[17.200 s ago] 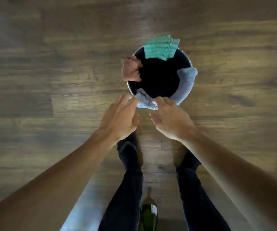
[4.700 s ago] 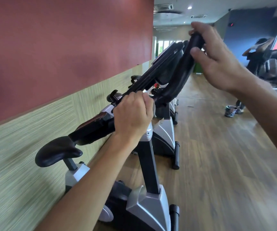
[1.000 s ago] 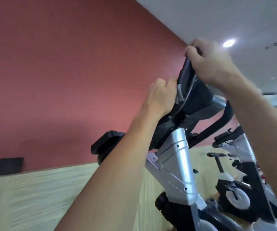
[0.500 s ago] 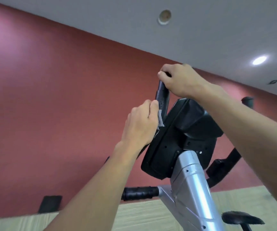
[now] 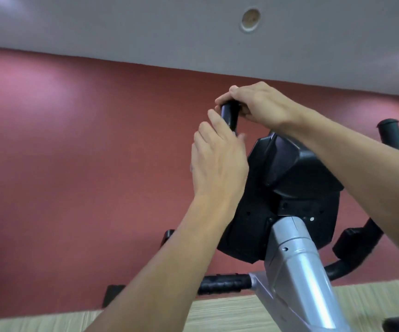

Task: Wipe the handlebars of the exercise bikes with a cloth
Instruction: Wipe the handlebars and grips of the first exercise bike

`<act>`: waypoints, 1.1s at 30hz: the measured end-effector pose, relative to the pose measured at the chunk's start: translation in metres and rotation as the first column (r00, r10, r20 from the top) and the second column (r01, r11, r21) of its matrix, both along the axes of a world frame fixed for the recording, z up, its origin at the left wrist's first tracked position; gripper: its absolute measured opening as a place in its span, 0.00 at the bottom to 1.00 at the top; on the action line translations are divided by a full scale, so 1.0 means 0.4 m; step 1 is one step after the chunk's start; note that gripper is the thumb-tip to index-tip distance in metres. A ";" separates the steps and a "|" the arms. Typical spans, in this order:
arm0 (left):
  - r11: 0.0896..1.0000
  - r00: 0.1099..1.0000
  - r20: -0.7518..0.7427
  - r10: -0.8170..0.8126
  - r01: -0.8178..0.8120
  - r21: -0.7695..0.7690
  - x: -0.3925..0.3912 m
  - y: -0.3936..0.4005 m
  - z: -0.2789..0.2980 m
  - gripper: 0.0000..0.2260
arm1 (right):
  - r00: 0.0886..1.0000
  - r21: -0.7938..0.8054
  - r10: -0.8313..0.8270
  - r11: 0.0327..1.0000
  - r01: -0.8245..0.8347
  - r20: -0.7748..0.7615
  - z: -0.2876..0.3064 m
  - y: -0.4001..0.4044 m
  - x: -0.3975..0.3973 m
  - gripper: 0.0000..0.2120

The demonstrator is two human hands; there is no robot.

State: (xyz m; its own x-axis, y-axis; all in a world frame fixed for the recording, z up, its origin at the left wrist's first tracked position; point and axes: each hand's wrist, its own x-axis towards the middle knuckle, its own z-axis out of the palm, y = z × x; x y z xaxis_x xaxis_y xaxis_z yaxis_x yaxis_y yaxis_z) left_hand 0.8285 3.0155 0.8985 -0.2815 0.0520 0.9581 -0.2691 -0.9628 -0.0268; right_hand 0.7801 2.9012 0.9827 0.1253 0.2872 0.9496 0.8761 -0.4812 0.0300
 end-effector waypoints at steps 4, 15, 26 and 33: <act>0.993 0.998 -0.027 0.051 -0.048 0.103 0.026 0.042 -0.092 0.31 | 0.997 -0.014 -0.069 0.998 0.069 0.032 0.010 0.000 0.008 0.19; 0.978 0.988 -0.133 -0.080 0.104 0.184 -0.029 0.021 0.068 0.27 | 1.000 0.002 0.023 1.000 -0.023 -0.011 0.007 0.001 0.016 0.20; 0.967 0.976 -0.046 -0.212 0.216 0.135 -0.012 0.019 0.055 0.31 | 0.990 0.094 -0.095 0.990 0.106 -0.107 -0.029 0.025 -0.015 0.18; 0.968 0.970 -0.036 -0.239 0.241 0.065 0.014 0.035 0.003 0.32 | 0.982 0.201 -0.186 0.962 0.187 -0.025 -0.031 0.057 -0.001 0.18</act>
State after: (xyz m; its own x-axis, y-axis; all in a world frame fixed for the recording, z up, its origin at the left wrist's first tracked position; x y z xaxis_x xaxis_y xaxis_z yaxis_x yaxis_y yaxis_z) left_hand 0.8342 3.0295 0.8999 -0.2424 0.0488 0.9689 -0.4936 -0.8660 -0.0799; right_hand 0.7799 2.9242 0.9705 0.1644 0.0610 0.9845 0.7701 -0.6316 -0.0895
